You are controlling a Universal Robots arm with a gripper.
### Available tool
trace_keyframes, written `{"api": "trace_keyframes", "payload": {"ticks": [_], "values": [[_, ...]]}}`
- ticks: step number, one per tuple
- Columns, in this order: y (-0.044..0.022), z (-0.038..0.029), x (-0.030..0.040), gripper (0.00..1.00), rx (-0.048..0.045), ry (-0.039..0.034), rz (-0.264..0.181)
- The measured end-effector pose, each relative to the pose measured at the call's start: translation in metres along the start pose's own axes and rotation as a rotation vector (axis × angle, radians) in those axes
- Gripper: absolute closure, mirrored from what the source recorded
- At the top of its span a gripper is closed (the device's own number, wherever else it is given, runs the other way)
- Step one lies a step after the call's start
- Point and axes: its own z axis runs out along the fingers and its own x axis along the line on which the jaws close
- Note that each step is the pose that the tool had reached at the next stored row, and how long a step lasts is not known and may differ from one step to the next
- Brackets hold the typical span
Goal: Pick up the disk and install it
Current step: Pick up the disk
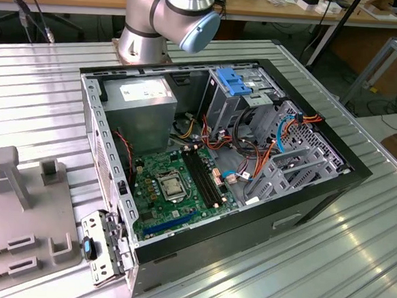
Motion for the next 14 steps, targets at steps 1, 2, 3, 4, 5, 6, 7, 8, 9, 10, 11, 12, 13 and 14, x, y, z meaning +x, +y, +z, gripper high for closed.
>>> {"api": "trace_keyframes", "payload": {"ticks": [1, 2, 3, 4, 5, 6, 7, 8, 9, 10, 11, 12, 13, 14], "values": [[-0.0001, -0.0060, 0.0001, 0.63, -0.0001, 0.0001, 0.000], [-0.0001, -0.0108, 0.0001, 0.63, 0.0000, 0.0000, 0.000], [-0.0002, -0.0160, 0.0002, 0.63, -0.0001, 0.0000, 0.000], [-0.0003, -0.0190, 0.0002, 0.63, -0.0002, 0.0001, 0.000], [-0.0003, -0.0220, 0.0003, 0.63, -0.0002, 0.0001, 0.000], [-0.0003, -0.0245, 0.0003, 0.63, -0.0001, 0.0001, 0.000], [-0.0003, -0.0267, 0.0003, 0.63, -0.0001, 0.0000, 0.000], [-0.0003, -0.0297, 0.0004, 0.63, -0.0001, 0.0001, 0.000], [-0.0003, -0.0318, 0.0004, 0.63, -0.0001, 0.0000, 0.000], [-0.0004, -0.0350, 0.0004, 0.63, -0.0001, 0.0000, 0.000], [-0.0004, -0.0373, 0.0005, 0.63, -0.0001, 0.0000, 0.000], [-0.0004, -0.0395, 0.0005, 0.63, 0.0000, 0.0000, 0.000], [-0.0004, -0.0415, 0.0005, 0.63, -0.0001, 0.0000, 0.000], [-0.0005, -0.0434, 0.0005, 0.63, -0.0001, 0.0000, 0.000]]}}
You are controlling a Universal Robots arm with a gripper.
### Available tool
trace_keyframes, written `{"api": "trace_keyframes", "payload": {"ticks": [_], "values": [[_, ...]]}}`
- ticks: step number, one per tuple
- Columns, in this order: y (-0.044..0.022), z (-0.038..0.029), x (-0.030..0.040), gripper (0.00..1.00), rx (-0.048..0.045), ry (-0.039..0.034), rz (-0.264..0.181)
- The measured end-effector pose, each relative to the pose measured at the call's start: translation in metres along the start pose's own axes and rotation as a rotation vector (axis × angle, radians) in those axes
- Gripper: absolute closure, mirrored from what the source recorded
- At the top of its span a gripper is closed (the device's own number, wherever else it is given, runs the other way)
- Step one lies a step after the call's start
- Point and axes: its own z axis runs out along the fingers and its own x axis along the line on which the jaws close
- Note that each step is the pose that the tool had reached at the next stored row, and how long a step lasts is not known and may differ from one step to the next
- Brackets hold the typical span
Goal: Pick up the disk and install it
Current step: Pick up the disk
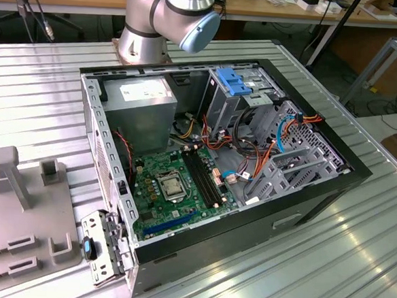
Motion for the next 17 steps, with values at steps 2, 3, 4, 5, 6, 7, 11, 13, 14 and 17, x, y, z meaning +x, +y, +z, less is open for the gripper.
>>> {"api": "trace_keyframes", "payload": {"ticks": [2, 3, 4, 5, 6, 7, 11, 13, 14, 17], "values": [[0.0000, -0.0001, 0.0000, 0.63, 0.0001, 0.0000, 0.000], [0.0000, 0.0000, 0.0000, 0.63, 0.0002, 0.0000, 0.000], [0.0000, 0.0000, 0.0000, 0.63, 0.0002, 0.0000, 0.000], [-0.0001, 0.0000, 0.0000, 0.63, 0.0002, -0.0001, 0.000], [-0.0021, 0.0000, -0.0001, 0.63, 0.0001, 0.0000, 0.000], [-0.0079, 0.0001, 0.0000, 0.63, 0.0002, 0.0000, 0.000], [-0.0199, 0.0003, 0.0000, 0.63, 0.0002, 0.0000, 0.000], [-0.0239, 0.0003, 0.0000, 0.63, 0.0002, 0.0000, 0.000], [-0.0267, 0.0003, 0.0000, 0.63, 0.0002, 0.0000, 0.000], [-0.0321, 0.0004, 0.0000, 0.63, 0.0001, 0.0000, 0.000]]}}
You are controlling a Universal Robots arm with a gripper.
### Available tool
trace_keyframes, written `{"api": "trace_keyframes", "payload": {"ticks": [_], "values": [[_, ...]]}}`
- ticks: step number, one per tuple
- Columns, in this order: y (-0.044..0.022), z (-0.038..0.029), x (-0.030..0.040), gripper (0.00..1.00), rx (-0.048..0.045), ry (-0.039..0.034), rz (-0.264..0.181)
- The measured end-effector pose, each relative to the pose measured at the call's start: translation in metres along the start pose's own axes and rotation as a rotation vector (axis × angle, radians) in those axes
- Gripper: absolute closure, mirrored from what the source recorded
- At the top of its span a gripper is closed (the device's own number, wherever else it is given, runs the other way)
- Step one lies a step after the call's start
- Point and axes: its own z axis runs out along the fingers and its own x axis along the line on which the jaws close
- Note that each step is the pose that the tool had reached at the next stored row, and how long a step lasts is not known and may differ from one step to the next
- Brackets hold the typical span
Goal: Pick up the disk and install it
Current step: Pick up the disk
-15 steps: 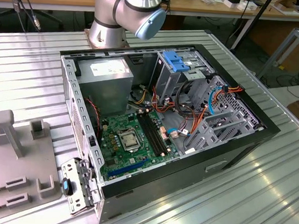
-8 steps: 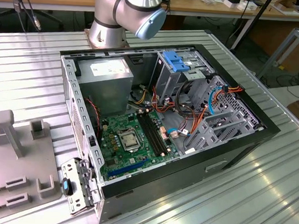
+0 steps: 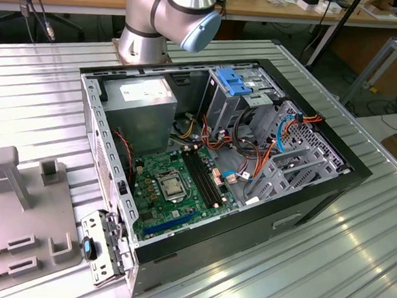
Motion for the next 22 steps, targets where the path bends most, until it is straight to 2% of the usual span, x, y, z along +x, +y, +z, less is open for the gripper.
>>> {"api": "trace_keyframes", "payload": {"ticks": [2, 11, 14, 22], "values": [[-0.0050, 0.0001, 0.0000, 0.63, 0.0001, 0.0000, 0.000], [-0.0197, 0.0002, 0.0000, 0.63, 0.0000, 0.0000, 0.000], [-0.0271, 0.0003, 0.0000, 0.63, 0.0000, 0.0000, 0.000], [-0.0385, 0.0004, 0.0000, 0.63, 0.0000, 0.0000, 0.000]]}}
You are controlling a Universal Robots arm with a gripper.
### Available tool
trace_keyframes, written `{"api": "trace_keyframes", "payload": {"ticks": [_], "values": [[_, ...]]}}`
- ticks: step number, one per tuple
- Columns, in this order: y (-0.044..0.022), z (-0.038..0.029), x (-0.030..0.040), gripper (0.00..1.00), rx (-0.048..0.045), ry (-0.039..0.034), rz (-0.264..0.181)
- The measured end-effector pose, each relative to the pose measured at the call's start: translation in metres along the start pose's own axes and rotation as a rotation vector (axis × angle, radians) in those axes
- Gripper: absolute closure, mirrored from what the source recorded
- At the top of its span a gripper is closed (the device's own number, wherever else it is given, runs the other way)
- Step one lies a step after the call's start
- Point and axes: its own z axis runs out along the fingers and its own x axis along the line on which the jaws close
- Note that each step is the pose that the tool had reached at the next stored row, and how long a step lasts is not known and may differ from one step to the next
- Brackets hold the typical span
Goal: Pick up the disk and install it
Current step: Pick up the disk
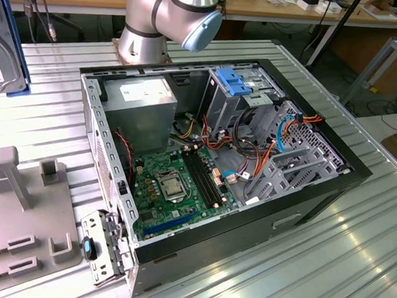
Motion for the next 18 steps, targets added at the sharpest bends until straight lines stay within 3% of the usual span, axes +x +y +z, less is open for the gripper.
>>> {"api": "trace_keyframes", "payload": {"ticks": [10, 18], "values": [[-0.0184, 0.0002, 0.0000, 0.63, 0.0000, 0.0000, 0.000], [-0.0489, 0.0005, 0.0001, 0.63, -0.0001, 0.0000, 0.000]]}}
